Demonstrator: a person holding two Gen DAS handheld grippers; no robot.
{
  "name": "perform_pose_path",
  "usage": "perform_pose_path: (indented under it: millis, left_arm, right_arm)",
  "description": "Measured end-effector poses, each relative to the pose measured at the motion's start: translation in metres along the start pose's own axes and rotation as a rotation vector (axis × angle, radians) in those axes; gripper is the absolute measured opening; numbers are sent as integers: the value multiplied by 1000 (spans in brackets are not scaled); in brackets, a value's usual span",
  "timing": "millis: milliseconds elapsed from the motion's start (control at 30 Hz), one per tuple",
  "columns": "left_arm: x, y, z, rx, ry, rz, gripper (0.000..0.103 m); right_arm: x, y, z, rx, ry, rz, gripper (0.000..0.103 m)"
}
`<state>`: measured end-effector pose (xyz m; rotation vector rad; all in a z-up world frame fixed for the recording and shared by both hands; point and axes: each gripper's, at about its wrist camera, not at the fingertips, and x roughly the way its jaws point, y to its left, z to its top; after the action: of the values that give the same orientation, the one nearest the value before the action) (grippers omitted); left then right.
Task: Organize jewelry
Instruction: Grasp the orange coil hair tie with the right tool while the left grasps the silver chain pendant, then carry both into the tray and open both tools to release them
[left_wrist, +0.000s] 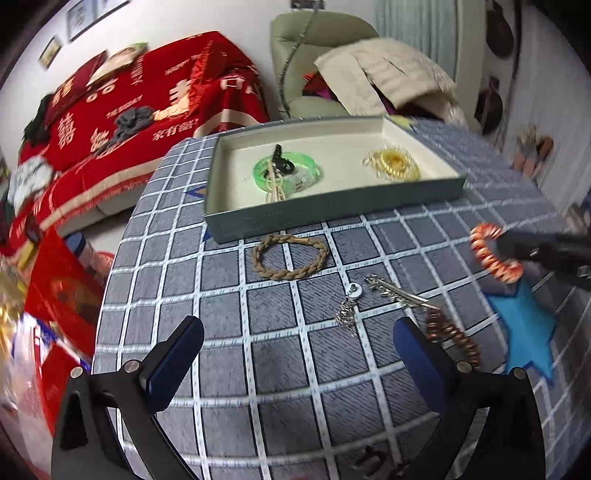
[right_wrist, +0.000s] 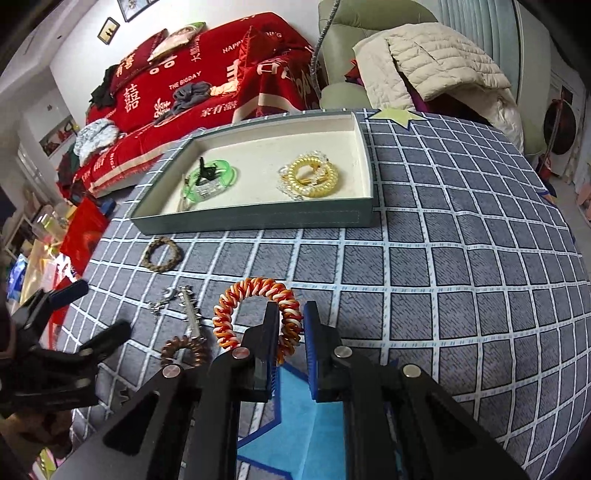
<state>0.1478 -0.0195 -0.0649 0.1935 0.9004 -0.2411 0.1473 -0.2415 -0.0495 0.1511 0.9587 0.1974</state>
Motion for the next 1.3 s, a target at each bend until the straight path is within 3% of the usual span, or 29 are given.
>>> perform_pose_path:
  millis: [167, 233, 300, 367, 433, 533, 733, 1300]
  left_arm:
    - [20, -9, 6, 95, 33, -27, 96]
    - [25, -13, 7, 114, 40, -44, 84]
    - [26, -15, 7, 107, 45, -70, 79]
    - [27, -13, 7, 94, 54, -119, 65]
    - [25, -15, 7, 103, 52, -153, 34]
    - [22, -21, 4, 126, 50, -163, 34]
    - [9, -13, 2, 63, 24, -181, 34]
    - [-24, 13, 45, 4, -98, -178, 34]
  right_arm:
    - [-8, 4, -2, -3, -10, 6, 15]
    - [-11, 5, -3, 0, -16, 8, 15]
    - [-14, 5, -3, 2, -22, 9, 15]
    - [-16, 6, -3, 1, -26, 10, 15]
    - [-19, 6, -4, 0, -30, 10, 15]
    - [-21, 6, -3, 5, -35, 12, 15]
    - [-24, 8, -1, 2, -39, 16, 15]
    - [-35, 18, 28, -9, -81, 42, 15]
